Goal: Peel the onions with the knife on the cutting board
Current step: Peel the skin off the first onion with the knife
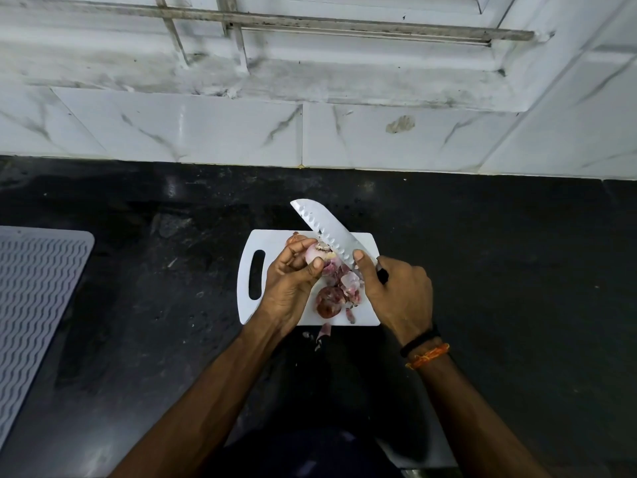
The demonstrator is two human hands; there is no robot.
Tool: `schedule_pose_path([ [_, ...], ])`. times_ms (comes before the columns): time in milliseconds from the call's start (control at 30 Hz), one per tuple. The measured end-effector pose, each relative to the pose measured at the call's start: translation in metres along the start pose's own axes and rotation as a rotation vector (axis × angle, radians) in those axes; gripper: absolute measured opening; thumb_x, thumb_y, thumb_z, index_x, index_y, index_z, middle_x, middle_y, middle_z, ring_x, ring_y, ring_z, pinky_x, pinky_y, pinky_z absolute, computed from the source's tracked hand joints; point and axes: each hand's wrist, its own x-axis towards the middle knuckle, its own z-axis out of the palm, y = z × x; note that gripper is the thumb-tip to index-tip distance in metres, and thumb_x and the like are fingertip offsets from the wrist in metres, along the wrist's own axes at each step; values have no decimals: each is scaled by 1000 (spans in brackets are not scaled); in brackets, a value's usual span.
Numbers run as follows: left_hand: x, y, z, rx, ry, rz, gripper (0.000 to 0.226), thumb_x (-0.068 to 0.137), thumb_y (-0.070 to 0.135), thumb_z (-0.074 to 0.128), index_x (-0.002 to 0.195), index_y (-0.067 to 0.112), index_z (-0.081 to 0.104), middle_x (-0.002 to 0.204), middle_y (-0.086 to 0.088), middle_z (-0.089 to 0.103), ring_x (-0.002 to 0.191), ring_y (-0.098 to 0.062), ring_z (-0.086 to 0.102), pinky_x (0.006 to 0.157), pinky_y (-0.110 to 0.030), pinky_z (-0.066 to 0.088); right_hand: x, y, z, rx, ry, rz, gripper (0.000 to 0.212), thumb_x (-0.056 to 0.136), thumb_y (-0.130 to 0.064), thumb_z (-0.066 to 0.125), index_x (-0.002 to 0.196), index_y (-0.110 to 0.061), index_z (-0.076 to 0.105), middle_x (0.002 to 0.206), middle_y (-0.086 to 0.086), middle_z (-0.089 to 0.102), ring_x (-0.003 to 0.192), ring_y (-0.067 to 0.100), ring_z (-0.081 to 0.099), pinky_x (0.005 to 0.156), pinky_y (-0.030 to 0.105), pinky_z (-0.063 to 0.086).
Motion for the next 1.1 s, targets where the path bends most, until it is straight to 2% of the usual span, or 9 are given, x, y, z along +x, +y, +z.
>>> schedule_pose_path([
  [133, -1, 3, 2, 12, 23, 2, 66, 50, 23, 101, 107, 6, 71, 138, -30, 49, 115, -33, 60, 90, -37, 58, -1, -4, 1, -23, 10, -24, 63, 95, -65, 43, 52, -19, 41, 44, -2, 42, 40, 10, 40, 45, 25, 21],
  [300, -2, 1, 0, -22, 49, -26, 59, 52, 17, 99, 103, 7, 71, 131, -14, 58, 113, -30, 62, 84, -35, 59, -2, -7, 0, 1, -29, -9, 67, 86, -79, 41, 52, -21, 42, 44, -5, 42, 40, 8, 41, 47, 23, 26],
  [400, -3, 0, 2, 2, 70, -25, 45, 72, 3, 80, 112, 0, 60, 119, -11, 64, 114, -35, 57, 87, -37, 60, 2, -7, -1, -54, -45, 13, 69, 78, -86, 42, 50, -23, 45, 45, -7, 46, 43, 8, 46, 47, 22, 31],
  [533, -5, 2, 4, 52, 103, -38, 36, 74, 2, 73, 107, 2, 60, 118, -14, 62, 104, -27, 65, 81, -37, 60, 7, -6, -2, -63, -93, 35, 68, 76, -87, 46, 49, -25, 50, 45, -10, 49, 47, 9, 52, 47, 26, 40],
  [733, -4, 7, 4, -96, 89, -147, 34, 86, 16, 68, 116, 0, 61, 130, -21, 60, 114, -32, 62, 87, -38, 58, 9, -4, -5, 3, -101, 71, 75, 66, -90, 41, 48, -19, 52, 45, -7, 50, 47, 10, 52, 45, 22, 29],
  [833, -3, 6, 4, -78, 106, -133, 22, 84, 9, 68, 105, 2, 65, 132, -19, 58, 116, -35, 61, 84, -39, 60, 8, -4, -7, 29, -109, 72, 74, 66, -90, 40, 49, -19, 52, 46, -7, 50, 45, 9, 51, 45, 20, 28],
  [900, -2, 6, 6, -78, 140, -131, 23, 81, 8, 69, 103, 2, 64, 129, -17, 61, 116, -35, 62, 86, -42, 60, 7, -5, -7, 35, -137, 42, 65, 68, -86, 44, 50, -25, 47, 46, -10, 45, 44, 6, 47, 44, 14, 23],
  [967, -2, 6, 8, -94, 179, -134, 22, 78, 9, 69, 99, 5, 64, 123, -19, 62, 115, -35, 62, 89, -43, 59, 4, -4, -6, 43, -152, 2, 59, 74, -81, 52, 50, -28, 42, 44, -12, 39, 41, 5, 43, 39, 16, 27],
  [1100, -1, 5, 11, -100, 223, -126, 25, 74, 9, 69, 98, 5, 62, 105, -15, 64, 102, -28, 64, 89, -40, 57, 1, 2, -2, 8, -138, -31, 59, 79, -76, 60, 50, -28, 43, 43, -13, 38, 39, 6, 40, 42, 14, 23],
])
